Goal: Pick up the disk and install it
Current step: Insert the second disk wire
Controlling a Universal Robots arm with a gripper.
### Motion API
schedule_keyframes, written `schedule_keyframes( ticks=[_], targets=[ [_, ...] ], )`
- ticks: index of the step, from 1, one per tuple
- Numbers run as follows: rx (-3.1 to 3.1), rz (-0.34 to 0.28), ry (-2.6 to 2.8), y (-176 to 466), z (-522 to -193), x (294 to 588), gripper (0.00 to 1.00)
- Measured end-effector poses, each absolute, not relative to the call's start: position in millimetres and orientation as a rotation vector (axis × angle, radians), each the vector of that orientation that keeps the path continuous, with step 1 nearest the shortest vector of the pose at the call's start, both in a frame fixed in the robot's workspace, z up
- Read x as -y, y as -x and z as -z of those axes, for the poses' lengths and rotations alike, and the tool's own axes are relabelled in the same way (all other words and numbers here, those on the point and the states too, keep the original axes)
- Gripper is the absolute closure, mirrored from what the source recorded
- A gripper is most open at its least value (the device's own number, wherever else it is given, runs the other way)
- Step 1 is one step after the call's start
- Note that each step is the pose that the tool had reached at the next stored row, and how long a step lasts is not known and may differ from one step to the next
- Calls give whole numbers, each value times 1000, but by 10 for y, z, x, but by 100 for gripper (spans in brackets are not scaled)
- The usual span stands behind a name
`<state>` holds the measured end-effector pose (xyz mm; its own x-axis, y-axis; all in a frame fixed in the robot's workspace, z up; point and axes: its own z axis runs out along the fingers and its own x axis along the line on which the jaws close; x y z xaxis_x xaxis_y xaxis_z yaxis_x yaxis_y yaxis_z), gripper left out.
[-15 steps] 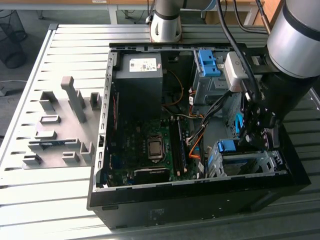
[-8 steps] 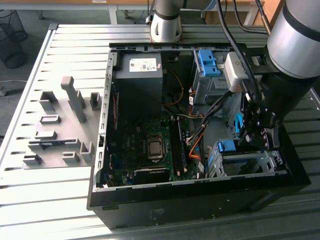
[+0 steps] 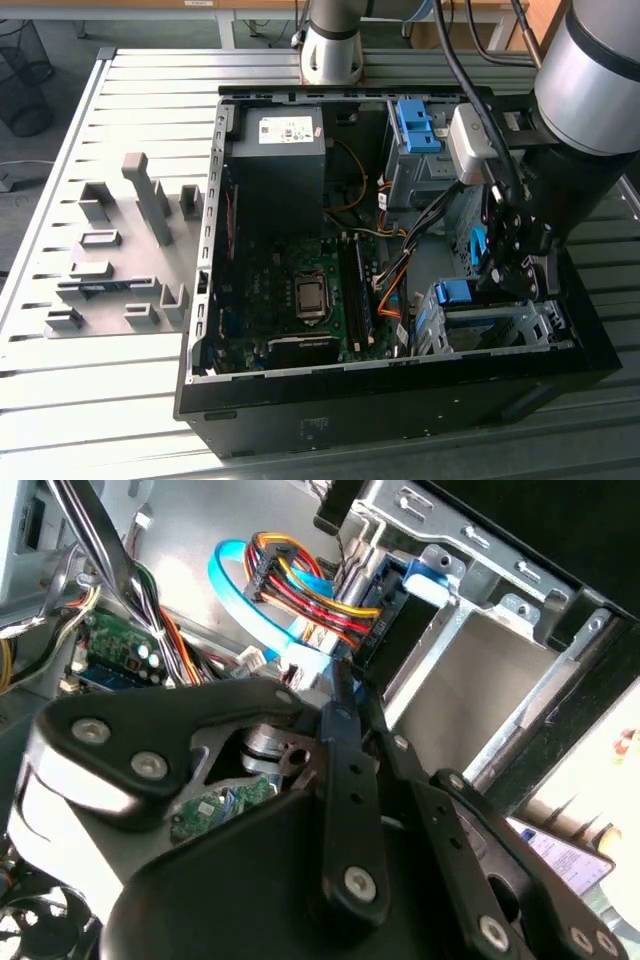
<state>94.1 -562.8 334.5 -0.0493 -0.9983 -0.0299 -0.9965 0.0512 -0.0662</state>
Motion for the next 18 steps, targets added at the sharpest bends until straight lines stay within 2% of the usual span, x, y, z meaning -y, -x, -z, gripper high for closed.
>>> schedule_keyframes(
  ticks=[18],
  targets=[
    [-2213, 43, 2132, -941, -3307, 5630, 84]
  ],
)
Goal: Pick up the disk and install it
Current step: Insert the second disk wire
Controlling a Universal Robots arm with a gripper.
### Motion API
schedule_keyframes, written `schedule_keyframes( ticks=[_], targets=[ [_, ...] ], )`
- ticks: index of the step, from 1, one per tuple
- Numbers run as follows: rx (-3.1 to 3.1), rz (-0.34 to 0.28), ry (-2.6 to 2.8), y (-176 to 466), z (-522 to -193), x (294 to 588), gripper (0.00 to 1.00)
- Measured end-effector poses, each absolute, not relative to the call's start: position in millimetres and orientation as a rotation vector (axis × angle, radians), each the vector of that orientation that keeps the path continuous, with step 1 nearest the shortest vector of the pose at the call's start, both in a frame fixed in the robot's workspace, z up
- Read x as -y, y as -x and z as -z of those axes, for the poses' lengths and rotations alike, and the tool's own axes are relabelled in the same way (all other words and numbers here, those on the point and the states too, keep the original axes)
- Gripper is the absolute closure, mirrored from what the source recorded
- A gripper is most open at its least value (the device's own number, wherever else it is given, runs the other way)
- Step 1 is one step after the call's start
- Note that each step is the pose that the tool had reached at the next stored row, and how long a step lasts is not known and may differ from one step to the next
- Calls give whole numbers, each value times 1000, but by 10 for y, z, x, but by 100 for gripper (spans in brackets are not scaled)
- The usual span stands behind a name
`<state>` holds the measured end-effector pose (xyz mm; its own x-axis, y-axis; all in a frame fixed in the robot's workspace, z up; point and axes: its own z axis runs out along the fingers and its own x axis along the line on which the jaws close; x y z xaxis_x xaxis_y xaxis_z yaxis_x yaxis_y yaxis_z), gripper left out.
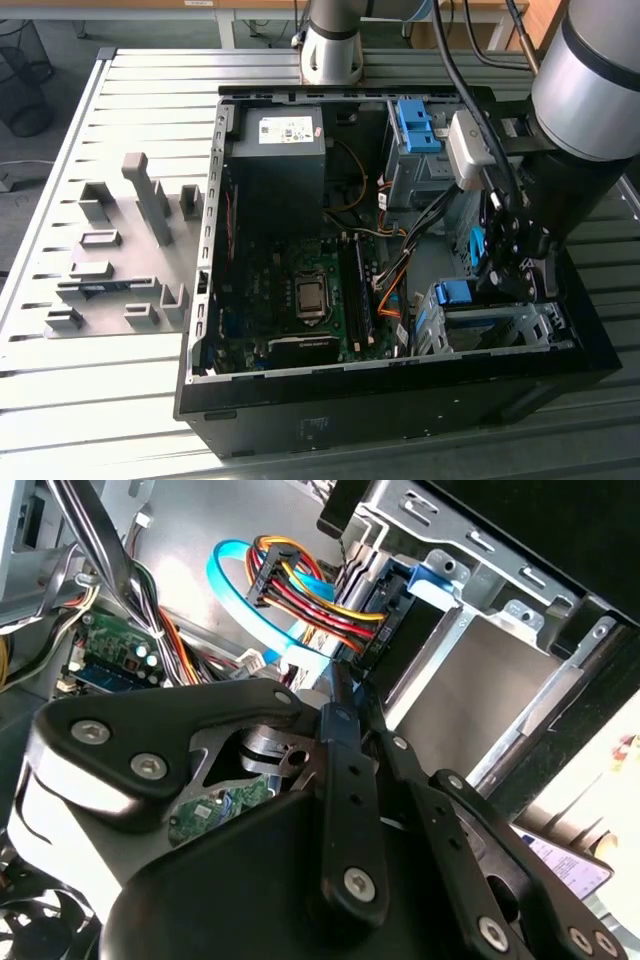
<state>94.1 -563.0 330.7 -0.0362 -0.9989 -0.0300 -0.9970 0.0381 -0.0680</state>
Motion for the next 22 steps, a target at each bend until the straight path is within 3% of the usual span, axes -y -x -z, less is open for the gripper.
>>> schedule_keyframes(
  ticks=[10, 11, 19, 22],
  targets=[
    [-2213, 43, 2132, -941, -3294, 5631, 83],
    [-2213, 43, 2132, -941, -3304, 5631, 76],
    [-2213, 43, 2132, -941, -3466, 5631, 76],
    [-2213, 43, 2132, -941, -3466, 5631, 89]
  ],
)
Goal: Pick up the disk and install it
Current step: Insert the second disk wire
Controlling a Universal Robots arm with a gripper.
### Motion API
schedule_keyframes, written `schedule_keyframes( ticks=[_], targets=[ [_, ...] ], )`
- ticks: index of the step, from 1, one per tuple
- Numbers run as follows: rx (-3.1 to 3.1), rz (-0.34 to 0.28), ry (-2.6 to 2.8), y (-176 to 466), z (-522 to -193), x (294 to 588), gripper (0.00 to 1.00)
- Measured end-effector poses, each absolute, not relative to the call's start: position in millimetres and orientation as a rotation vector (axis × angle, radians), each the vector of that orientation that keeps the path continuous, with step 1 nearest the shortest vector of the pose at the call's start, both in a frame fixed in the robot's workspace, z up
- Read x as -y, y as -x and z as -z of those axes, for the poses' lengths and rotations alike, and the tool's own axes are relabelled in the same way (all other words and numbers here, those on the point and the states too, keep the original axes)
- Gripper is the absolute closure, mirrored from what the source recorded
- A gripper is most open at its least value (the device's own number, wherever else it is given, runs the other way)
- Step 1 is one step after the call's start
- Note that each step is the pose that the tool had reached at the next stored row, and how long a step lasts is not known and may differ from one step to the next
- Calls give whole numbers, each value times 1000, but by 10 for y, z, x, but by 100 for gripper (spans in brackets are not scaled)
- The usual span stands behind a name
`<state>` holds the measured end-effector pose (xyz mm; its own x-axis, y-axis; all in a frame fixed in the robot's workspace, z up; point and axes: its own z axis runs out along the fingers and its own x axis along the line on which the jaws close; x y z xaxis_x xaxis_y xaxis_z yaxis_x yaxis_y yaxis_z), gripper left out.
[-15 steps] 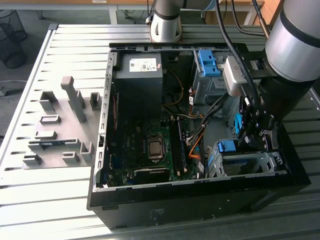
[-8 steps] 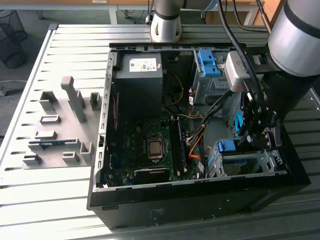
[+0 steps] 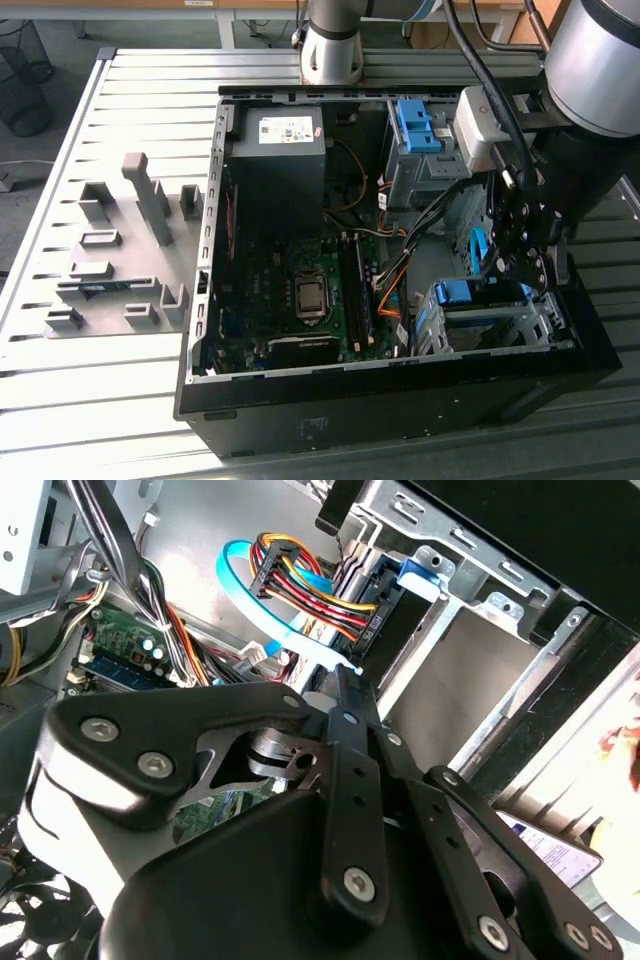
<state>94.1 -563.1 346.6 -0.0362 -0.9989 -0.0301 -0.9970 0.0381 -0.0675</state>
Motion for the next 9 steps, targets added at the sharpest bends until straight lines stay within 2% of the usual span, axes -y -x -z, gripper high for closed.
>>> schedule_keyframes(
  ticks=[9],
  targets=[
    [-2213, 43, 2132, -941, -3468, 5631, 89]
  ],
)
